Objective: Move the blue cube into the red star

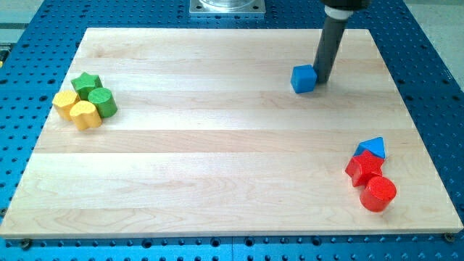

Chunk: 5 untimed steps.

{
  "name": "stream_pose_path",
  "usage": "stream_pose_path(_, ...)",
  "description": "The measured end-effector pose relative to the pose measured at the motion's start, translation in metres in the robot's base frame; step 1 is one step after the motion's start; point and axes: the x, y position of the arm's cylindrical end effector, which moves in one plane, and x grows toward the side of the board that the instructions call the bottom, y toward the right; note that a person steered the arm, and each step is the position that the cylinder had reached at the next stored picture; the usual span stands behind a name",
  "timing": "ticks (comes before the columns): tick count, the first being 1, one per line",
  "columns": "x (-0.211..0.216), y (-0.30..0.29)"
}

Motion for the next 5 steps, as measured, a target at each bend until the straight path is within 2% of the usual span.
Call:
stream_pose_path(1, -0.005, -0.004)
stream_pose_path(2, -0.04, -0.007)
stream_pose_path(3, -0.049, -0.026)
stream_pose_path(4, 0.0, -0.032)
stream_pose_path(5, 0.02, -0.034)
